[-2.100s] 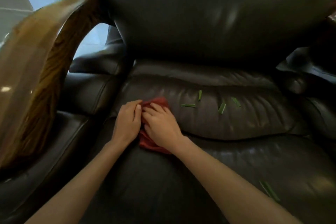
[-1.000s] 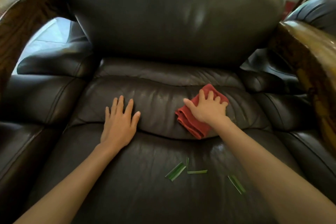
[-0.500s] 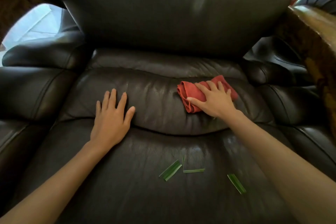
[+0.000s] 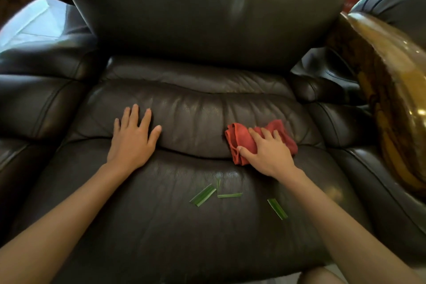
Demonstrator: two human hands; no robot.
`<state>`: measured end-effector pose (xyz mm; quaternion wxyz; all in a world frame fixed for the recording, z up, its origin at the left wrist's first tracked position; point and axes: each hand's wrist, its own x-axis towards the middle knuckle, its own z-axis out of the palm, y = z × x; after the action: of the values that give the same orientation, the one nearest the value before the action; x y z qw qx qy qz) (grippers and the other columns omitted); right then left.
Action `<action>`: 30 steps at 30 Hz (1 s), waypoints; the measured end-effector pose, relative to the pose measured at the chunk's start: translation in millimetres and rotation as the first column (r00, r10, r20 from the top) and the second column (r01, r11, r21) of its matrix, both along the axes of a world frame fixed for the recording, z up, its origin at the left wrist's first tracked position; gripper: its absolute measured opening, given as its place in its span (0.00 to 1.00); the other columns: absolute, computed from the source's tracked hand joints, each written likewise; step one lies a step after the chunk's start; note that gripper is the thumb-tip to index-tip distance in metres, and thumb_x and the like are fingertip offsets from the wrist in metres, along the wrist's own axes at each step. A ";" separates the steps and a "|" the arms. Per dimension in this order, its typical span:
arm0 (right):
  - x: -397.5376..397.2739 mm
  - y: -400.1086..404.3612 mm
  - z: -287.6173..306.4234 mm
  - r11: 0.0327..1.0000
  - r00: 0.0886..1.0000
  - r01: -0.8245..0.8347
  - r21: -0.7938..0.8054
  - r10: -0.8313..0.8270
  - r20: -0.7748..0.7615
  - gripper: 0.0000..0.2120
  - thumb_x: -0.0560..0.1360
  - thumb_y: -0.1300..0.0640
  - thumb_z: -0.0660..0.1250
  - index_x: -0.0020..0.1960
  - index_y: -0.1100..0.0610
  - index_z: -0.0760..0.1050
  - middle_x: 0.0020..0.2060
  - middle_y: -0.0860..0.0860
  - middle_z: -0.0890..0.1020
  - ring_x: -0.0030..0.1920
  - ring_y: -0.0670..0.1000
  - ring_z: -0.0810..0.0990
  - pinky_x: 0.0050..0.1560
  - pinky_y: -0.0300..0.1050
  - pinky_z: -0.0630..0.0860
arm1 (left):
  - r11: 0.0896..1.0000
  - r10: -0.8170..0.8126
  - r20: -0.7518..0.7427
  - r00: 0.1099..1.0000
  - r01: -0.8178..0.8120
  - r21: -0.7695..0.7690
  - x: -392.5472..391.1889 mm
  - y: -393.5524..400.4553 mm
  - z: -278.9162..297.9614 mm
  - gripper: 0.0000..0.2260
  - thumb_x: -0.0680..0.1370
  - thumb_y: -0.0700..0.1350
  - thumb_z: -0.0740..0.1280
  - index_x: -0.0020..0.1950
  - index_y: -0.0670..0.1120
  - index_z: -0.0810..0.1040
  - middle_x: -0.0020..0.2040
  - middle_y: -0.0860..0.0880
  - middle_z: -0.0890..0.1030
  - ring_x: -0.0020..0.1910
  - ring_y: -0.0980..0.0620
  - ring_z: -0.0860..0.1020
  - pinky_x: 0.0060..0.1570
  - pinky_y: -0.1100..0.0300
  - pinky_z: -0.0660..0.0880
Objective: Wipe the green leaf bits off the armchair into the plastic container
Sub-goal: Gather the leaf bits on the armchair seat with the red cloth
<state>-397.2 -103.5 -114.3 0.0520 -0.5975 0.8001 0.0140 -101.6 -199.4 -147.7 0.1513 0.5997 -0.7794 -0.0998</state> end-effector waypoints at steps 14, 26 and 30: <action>0.3 53.4 31.0 0.979 0.990 -0.093 -0.183 0.111 0.090 0.14 0.70 0.41 0.63 0.41 0.51 0.78 0.37 0.51 0.81 0.43 0.54 0.79 0.40 0.46 0.69 | 0.998 0.008 0.018 1.000 -0.009 0.064 -4.6 12.8 0.7 0.27 0.80 0.55 0.53 0.76 0.43 0.59 0.77 0.36 0.54 0.77 0.38 0.51 0.73 0.40 0.55; -48.2 -20.4 95.3 0.905 0.987 0.003 -0.425 0.065 0.147 0.14 0.71 0.40 0.63 0.40 0.50 0.76 0.35 0.51 0.78 0.39 0.55 0.77 0.38 0.45 0.66 | 0.999 0.033 0.009 0.999 -0.033 0.001 -4.6 13.4 -1.7 0.27 0.80 0.56 0.54 0.76 0.44 0.61 0.77 0.37 0.57 0.76 0.40 0.55 0.73 0.42 0.57; -31.8 -31.5 52.1 0.988 0.973 -0.138 -0.070 0.148 0.177 0.30 0.71 0.34 0.62 0.68 0.46 0.69 0.66 0.59 0.72 0.66 0.62 0.70 0.65 0.54 0.67 | 0.999 0.039 0.014 0.999 -0.039 -0.017 -3.6 14.1 -2.6 0.26 0.80 0.55 0.54 0.75 0.45 0.62 0.77 0.38 0.58 0.76 0.40 0.56 0.72 0.43 0.58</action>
<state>-429.0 -135.0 -62.2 0.1062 -0.6537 0.7469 -0.0598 -105.2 -185.3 -150.3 0.1525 0.6143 -0.7694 -0.0860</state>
